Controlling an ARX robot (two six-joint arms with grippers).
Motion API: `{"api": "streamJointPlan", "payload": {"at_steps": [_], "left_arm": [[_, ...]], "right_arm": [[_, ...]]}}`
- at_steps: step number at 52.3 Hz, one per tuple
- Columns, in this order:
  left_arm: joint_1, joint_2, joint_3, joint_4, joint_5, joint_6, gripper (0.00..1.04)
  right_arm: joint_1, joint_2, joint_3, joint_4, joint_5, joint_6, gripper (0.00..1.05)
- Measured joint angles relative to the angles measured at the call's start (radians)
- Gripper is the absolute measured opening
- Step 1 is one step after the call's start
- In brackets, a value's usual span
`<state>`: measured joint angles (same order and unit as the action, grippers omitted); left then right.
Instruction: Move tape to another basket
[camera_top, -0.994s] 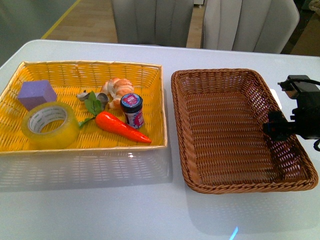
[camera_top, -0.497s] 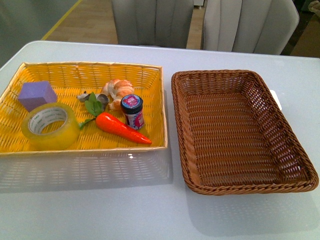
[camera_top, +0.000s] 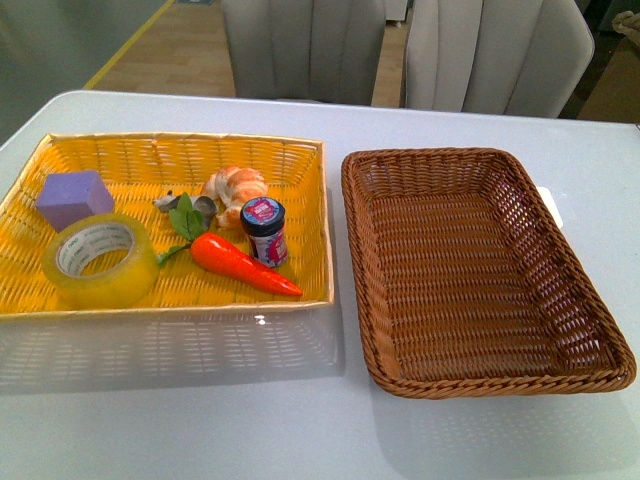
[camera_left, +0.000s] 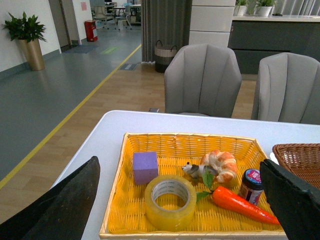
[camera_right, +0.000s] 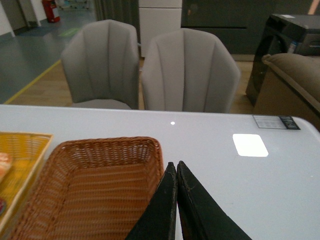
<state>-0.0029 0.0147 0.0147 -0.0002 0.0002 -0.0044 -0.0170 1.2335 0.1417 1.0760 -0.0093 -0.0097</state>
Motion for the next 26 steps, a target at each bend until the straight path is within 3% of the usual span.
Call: {"api": "streamJointPlan", "payload": {"at_steps": [26], "left_arm": [[0.0, 0.0, 0.0, 0.0, 0.0, 0.0, 0.96]], "right_arm": [[0.013, -0.484, -0.118, -0.357, 0.009, 0.0, 0.02]]}}
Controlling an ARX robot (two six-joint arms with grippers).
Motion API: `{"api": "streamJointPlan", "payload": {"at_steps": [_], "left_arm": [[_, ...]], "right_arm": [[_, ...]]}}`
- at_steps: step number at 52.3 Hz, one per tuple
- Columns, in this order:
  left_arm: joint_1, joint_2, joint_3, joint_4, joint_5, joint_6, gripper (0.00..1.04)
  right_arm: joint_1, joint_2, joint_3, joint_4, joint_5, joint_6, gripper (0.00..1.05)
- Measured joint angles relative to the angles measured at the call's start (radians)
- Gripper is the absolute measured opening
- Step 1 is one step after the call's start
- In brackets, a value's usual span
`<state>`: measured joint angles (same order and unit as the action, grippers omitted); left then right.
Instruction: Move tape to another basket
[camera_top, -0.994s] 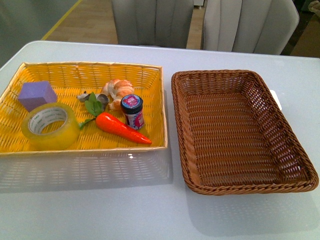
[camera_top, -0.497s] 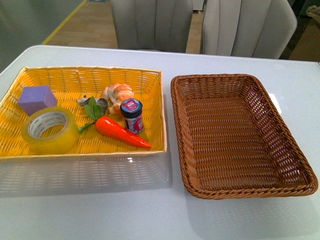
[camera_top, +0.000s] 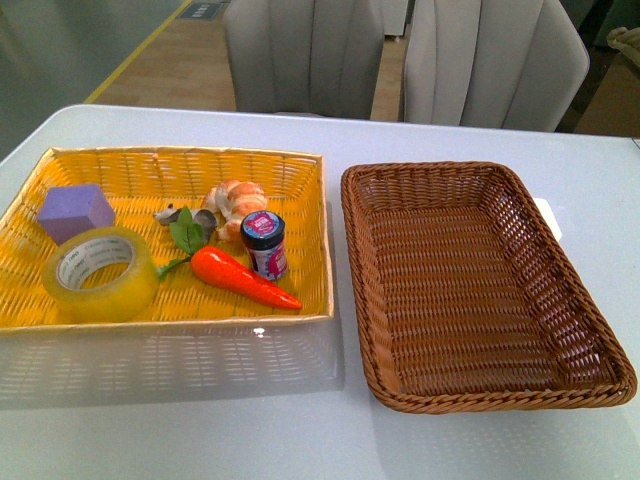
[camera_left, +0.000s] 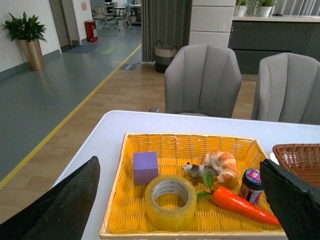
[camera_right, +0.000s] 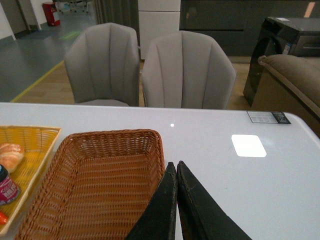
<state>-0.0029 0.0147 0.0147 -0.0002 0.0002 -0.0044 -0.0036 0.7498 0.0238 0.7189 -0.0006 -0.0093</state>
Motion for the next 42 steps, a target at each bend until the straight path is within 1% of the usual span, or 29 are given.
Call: {"api": "streamJointPlan", "payload": {"at_steps": [33, 42], "left_arm": [[0.0, 0.0, 0.0, 0.0, 0.0, 0.0, 0.96], [0.0, 0.0, 0.0, 0.0, 0.0, 0.0, 0.96]], "right_arm": [[0.0, -0.397, -0.001, -0.366, 0.001, 0.0, 0.02], [0.0, -0.473, -0.001, -0.441, 0.0, 0.0, 0.02]]}}
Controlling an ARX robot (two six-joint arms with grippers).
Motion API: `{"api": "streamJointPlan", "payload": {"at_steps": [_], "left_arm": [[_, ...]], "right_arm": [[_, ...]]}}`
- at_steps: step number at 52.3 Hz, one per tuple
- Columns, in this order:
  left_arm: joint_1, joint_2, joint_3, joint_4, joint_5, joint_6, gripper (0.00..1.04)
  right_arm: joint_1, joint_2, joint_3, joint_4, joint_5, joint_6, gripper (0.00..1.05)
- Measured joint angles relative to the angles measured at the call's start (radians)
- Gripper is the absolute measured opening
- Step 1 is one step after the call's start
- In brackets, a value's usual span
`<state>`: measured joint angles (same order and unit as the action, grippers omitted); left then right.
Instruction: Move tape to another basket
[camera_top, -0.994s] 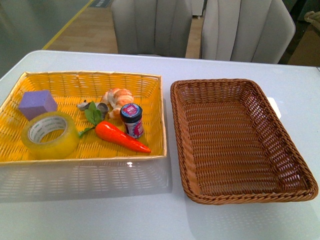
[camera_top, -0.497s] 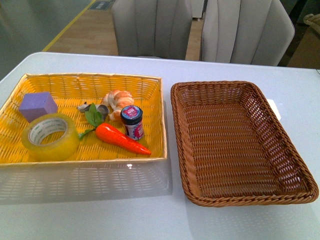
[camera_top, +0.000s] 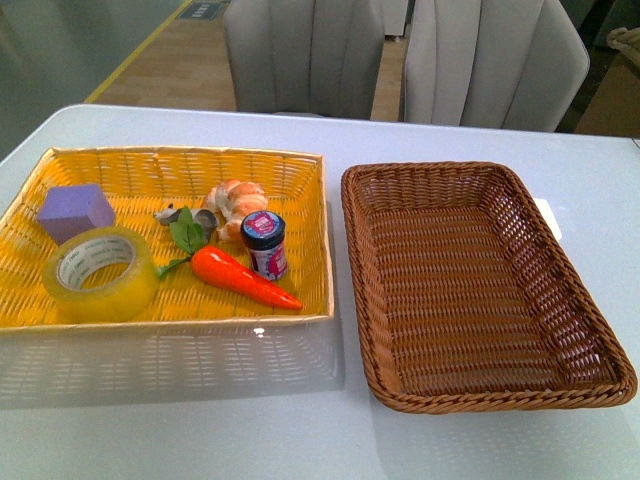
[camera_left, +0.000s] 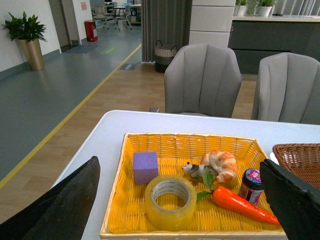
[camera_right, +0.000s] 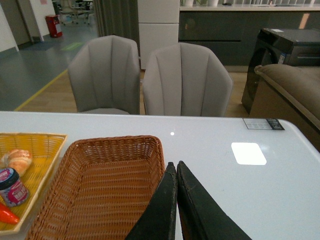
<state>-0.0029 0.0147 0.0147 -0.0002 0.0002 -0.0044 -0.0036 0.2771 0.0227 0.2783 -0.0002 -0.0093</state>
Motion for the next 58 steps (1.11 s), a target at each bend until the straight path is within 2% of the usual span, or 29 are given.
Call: {"api": "streamJointPlan", "payload": {"at_steps": [19, 23, 34, 58], "left_arm": [[0.0, 0.0, 0.0, 0.0, 0.0, 0.0, 0.96], [0.0, 0.0, 0.0, 0.0, 0.0, 0.0, 0.96], [0.0, 0.0, 0.0, 0.0, 0.0, 0.0, 0.96], [0.0, 0.0, 0.0, 0.0, 0.0, 0.0, 0.96]], "right_arm": [[0.0, -0.099, 0.0, -0.1, 0.0, 0.0, 0.02], [0.001, -0.233, 0.0, -0.263, 0.001, 0.0, 0.02], [0.002, -0.27, 0.0, -0.277, 0.0, 0.0, 0.02], [0.002, -0.271, 0.0, -0.277, 0.0, 0.0, 0.78]]}}
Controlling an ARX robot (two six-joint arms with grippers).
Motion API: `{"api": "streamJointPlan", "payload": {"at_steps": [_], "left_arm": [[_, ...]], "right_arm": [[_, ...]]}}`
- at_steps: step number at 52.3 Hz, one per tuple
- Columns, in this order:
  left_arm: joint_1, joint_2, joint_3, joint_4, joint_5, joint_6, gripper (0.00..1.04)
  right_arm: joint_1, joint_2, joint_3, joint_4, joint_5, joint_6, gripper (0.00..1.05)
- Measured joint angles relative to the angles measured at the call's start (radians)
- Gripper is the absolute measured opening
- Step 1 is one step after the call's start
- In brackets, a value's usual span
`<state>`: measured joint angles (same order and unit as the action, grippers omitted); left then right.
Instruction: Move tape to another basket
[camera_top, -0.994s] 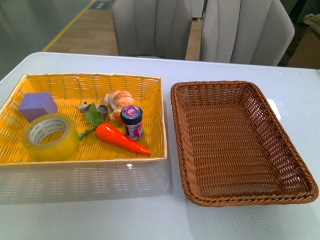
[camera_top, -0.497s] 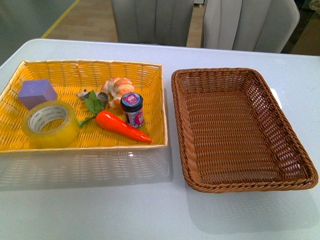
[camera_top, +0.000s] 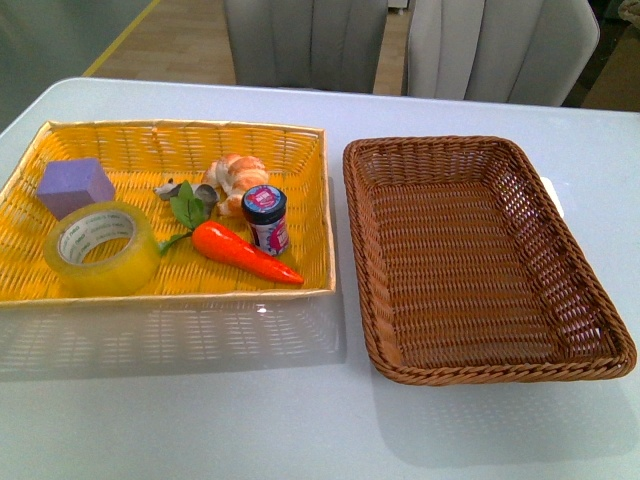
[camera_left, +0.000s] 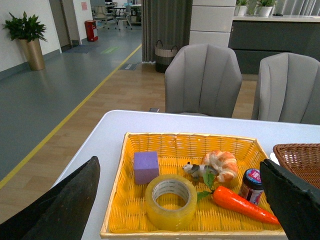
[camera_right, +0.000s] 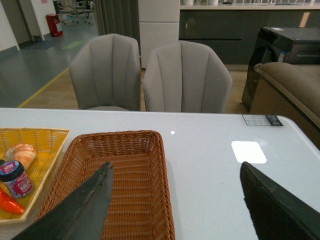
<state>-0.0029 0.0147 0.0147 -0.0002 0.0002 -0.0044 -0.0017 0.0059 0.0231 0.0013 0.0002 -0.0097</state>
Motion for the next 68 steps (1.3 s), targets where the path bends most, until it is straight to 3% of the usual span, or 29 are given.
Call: {"api": "streamJointPlan", "payload": {"at_steps": [6, 10, 15, 18, 31, 43, 68], "left_arm": [[0.0, 0.0, 0.0, 0.0, 0.0, 0.0, 0.96], [-0.001, 0.002, 0.001, -0.002, -0.005, -0.004, 0.96], [-0.044, 0.19, 0.116, -0.256, -0.227, -0.167, 0.96], [-0.027, 0.311, 0.148, -0.265, -0.243, -0.24, 0.96], [0.053, 0.727, 0.206, 0.024, -0.171, -0.274, 0.96], [0.058, 1.082, 0.285, 0.253, -0.116, -0.255, 0.96], [0.098, 1.569, 0.436, 0.451, -0.032, -0.223, 0.96]], "right_arm": [[0.0, 0.0, 0.0, 0.0, 0.0, 0.0, 0.97], [0.0, 0.0, 0.0, 0.0, 0.0, 0.002, 0.95], [0.0, 0.0, 0.0, 0.0, 0.001, 0.002, 0.96], [0.0, -0.001, 0.0, 0.0, -0.001, 0.002, 0.96], [0.0, -0.001, 0.0, 0.0, 0.0, 0.002, 0.96], [0.0, -0.001, 0.0, 0.0, 0.0, 0.002, 0.96], [0.0, -0.001, 0.0, 0.0, 0.0, 0.002, 0.96]]}}
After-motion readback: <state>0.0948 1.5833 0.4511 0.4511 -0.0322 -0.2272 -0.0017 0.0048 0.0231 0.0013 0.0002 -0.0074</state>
